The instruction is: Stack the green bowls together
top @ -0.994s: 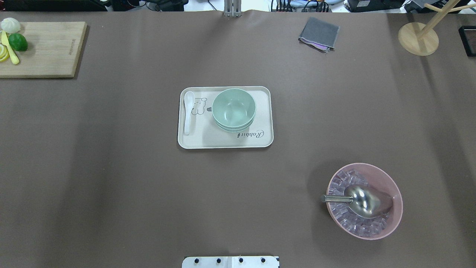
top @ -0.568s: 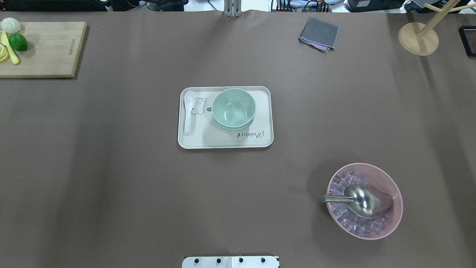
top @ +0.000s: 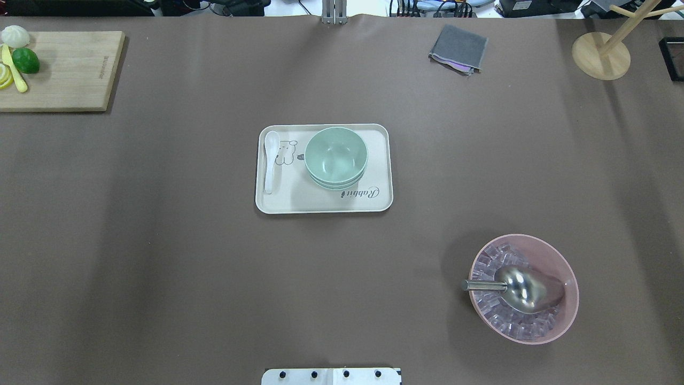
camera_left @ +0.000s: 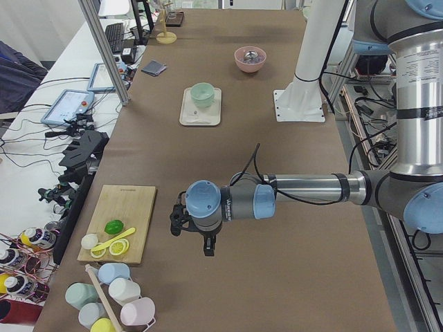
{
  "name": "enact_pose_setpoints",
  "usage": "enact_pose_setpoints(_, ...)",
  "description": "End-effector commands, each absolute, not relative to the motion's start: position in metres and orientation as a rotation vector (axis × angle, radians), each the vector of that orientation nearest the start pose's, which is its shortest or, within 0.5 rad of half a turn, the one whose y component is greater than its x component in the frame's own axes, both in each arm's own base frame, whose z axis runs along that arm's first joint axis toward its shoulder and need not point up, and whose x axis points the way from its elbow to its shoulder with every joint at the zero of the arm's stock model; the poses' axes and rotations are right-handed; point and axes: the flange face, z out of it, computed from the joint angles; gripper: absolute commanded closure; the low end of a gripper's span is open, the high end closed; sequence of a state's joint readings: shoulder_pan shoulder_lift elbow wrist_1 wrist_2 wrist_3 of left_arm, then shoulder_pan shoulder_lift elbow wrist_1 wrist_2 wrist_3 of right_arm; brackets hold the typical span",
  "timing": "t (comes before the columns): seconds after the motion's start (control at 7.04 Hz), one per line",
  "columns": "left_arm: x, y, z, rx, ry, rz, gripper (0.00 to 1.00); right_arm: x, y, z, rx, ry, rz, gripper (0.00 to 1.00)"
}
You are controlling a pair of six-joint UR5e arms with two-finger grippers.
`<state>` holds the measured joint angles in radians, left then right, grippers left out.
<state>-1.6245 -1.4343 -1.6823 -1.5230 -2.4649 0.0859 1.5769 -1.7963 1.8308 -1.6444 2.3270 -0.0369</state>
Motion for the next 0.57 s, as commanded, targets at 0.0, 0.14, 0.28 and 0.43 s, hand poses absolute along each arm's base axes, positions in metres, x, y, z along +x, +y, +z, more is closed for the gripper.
enact_pose_setpoints(0.0, -0.0786, -0.4247, 0.6641, -0.008, 0.895, -0.004, 0.01, 0.0674, -0.3935, 0.639, -0.019, -0.757, -0.015, 0.0)
enact_pose_setpoints(0.14, -0.0786, -0.4247, 0.6641, -0.008, 0.895, -0.004, 0.01, 0.0674, -0.3935, 0.639, -0.019, -0.757, -0.015, 0.0)
enact_pose_setpoints(0.28, -0.0786, -0.4239, 0.6647, -0.009, 0.895, -0.004, 0.01, 0.0674, -0.3937, 0.6387, -0.015, -0.757, -0.018, 0.0)
enact_pose_setpoints(0.43, -0.0792, -0.4246, 0.6594, 0.001, 0.896, -0.002, 0.01, 0.0675, -0.3936, 0.6389, -0.017, -0.755, -0.016, 0.0)
